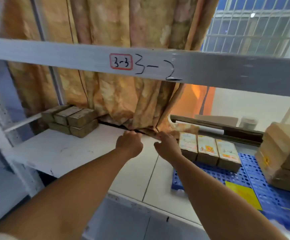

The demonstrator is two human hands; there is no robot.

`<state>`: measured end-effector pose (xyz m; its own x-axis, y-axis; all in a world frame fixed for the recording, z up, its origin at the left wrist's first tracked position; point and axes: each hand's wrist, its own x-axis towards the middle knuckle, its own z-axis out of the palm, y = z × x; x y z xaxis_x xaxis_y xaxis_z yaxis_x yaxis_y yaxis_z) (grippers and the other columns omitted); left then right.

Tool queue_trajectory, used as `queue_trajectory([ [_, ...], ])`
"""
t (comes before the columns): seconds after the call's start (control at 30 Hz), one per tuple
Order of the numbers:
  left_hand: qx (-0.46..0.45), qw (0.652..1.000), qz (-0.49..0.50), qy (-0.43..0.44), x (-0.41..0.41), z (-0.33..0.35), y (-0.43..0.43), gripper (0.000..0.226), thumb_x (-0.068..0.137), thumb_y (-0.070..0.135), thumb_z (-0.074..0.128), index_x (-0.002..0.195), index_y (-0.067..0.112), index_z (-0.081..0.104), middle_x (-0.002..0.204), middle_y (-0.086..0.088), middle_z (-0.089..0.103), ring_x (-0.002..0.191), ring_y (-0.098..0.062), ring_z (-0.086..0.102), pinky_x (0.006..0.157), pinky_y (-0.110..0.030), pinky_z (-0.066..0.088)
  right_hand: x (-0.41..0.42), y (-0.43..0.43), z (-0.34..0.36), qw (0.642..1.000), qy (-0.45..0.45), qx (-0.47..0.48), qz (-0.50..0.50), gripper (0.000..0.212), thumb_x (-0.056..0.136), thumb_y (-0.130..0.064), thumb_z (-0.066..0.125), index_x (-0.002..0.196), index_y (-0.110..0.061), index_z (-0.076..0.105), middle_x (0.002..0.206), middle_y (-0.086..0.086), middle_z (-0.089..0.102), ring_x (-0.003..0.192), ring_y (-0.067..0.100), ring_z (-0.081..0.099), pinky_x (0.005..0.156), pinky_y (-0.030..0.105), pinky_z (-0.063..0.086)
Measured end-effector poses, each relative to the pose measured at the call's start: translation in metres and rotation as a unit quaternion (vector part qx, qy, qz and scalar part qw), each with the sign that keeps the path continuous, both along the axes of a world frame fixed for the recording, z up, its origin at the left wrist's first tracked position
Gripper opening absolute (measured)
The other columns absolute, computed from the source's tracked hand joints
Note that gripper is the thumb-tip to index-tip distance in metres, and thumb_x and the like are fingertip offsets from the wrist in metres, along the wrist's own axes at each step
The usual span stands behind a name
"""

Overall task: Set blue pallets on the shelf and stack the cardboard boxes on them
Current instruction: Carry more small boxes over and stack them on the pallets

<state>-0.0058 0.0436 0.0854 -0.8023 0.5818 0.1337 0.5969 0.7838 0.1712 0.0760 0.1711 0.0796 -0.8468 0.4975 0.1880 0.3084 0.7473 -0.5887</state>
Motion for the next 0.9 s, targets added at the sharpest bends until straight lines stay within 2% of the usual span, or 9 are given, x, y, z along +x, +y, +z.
queue_trajectory([
  [0.33,0.013,0.991,0.127,-0.049,-0.08,-0.018,-0.125,0.044,0.094,0.023,0.039,0.137,0.018,0.047,0.137,-0.007,0.049,0.126,-0.028,0.041,0.096,-0.039,0.041,-0.107,-0.097,-0.025,0.993,-0.089,-0.008,0.075,0.039,0.086,-0.02,0.052,0.126,-0.023,0.052,0.125,0.007,0.053,0.108,0.024,0.056,0.08,0.028,0.045],
  [0.47,-0.004,0.978,0.189,-0.092,-0.114,-0.036,-0.16,0.043,0.097,0.027,0.04,0.139,0.018,0.044,0.14,-0.008,0.047,0.127,-0.028,0.042,0.1,-0.039,0.042,-0.153,-0.11,-0.028,0.987,-0.115,-0.011,0.109,0.044,0.086,-0.019,0.05,0.129,-0.024,0.049,0.127,0.008,0.048,0.104,0.026,0.057,0.081,0.031,0.05],
  [0.6,-0.006,0.972,0.219,-0.084,-0.153,-0.046,-0.178,0.042,0.097,0.026,0.039,0.138,0.019,0.044,0.137,-0.008,0.049,0.125,-0.026,0.045,0.099,-0.037,0.044,-0.208,-0.115,-0.022,0.983,-0.125,-0.008,0.137,0.046,0.089,-0.022,0.05,0.134,-0.023,0.045,0.132,0.008,0.045,0.106,0.028,0.058,0.075,0.028,0.045],
  [0.7,-0.005,0.969,0.237,-0.075,-0.18,-0.049,-0.183,0.038,0.098,0.025,0.038,0.135,0.019,0.046,0.133,-0.008,0.051,0.121,-0.025,0.047,0.098,-0.036,0.046,-0.249,-0.126,-0.018,0.978,-0.13,0.002,0.165,0.047,0.089,-0.024,0.05,0.136,-0.023,0.043,0.135,0.011,0.042,0.106,0.031,0.058,0.083,0.034,0.05],
  [0.9,0.041,0.964,0.252,-0.075,-0.228,-0.053,-0.199,0.037,0.099,0.025,0.04,0.134,0.019,0.048,0.133,-0.006,0.05,0.121,-0.023,0.047,0.098,-0.034,0.045,-0.304,-0.157,-0.023,0.959,-0.144,0.082,0.228,0.047,0.089,-0.022,0.05,0.136,-0.018,0.048,0.137,0.01,0.048,0.119,0.03,0.051,0.094,0.036,0.046],
])
